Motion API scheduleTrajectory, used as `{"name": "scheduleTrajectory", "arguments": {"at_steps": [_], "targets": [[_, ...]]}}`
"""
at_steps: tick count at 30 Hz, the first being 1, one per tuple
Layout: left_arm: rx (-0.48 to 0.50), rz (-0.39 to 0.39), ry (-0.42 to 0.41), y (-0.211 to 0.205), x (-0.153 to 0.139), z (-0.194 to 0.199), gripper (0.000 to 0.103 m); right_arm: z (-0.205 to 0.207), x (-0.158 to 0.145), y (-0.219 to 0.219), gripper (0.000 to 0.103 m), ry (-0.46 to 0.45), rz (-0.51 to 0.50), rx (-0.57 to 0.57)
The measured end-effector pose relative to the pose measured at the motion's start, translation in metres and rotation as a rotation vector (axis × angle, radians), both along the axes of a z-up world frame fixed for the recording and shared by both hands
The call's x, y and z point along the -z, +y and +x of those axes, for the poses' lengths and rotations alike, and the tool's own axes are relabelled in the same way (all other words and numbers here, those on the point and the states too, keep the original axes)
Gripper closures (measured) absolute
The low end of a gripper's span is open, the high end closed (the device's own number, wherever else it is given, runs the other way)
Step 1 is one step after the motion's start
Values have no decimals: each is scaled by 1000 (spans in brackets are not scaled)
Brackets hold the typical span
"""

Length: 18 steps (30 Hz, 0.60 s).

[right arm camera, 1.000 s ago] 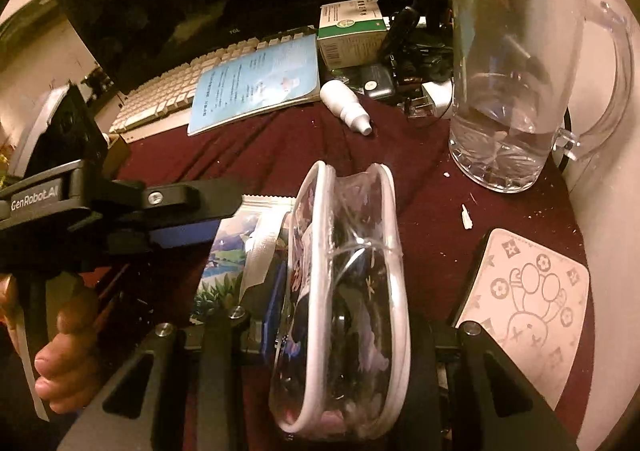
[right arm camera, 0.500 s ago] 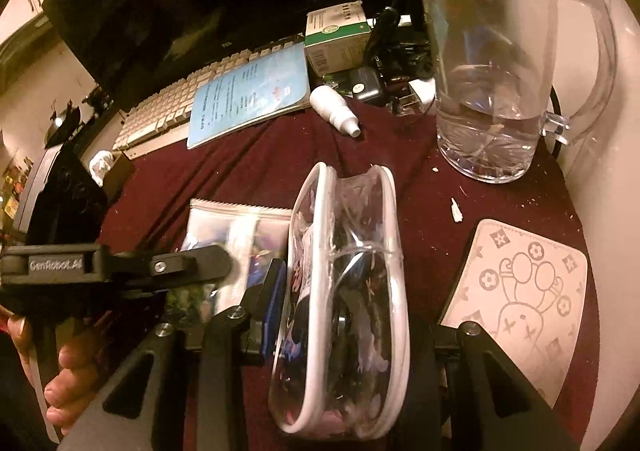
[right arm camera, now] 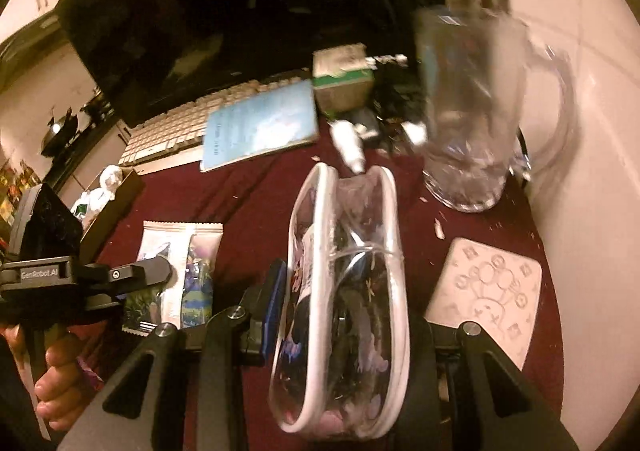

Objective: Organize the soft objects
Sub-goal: 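Grasp the clear cartoon pouch with the right gripper while the left gripper grasps the flower packet, then carry both items to the cardboard box and open both grippers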

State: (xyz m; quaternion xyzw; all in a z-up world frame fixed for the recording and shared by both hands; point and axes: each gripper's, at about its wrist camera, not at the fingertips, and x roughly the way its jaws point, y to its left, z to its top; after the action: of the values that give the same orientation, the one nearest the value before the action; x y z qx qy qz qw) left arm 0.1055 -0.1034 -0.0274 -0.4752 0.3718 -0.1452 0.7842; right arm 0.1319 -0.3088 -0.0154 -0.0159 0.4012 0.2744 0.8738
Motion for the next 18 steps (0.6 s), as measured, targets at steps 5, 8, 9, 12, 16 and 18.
{"name": "scheduleTrajectory", "arguments": {"at_steps": [5,8,9,12,16,18], "targets": [[-27,39,-29,12,-9,-13,92,9,22,-2,71,56,-53,46],[-6,31,-21,8,-6,-5,92,-1,31,-11,71,68,-81,68],[9,25,-20,4,-4,-2,92,-4,33,-15,71,78,-81,75],[37,19,-19,-6,-2,4,92,-15,31,-29,71,98,-54,92],[40,-2,-16,-6,1,2,92,-31,19,-32,71,77,-44,88],[30,-13,-16,-1,0,-3,92,-37,6,-19,71,46,-1,38]]}}
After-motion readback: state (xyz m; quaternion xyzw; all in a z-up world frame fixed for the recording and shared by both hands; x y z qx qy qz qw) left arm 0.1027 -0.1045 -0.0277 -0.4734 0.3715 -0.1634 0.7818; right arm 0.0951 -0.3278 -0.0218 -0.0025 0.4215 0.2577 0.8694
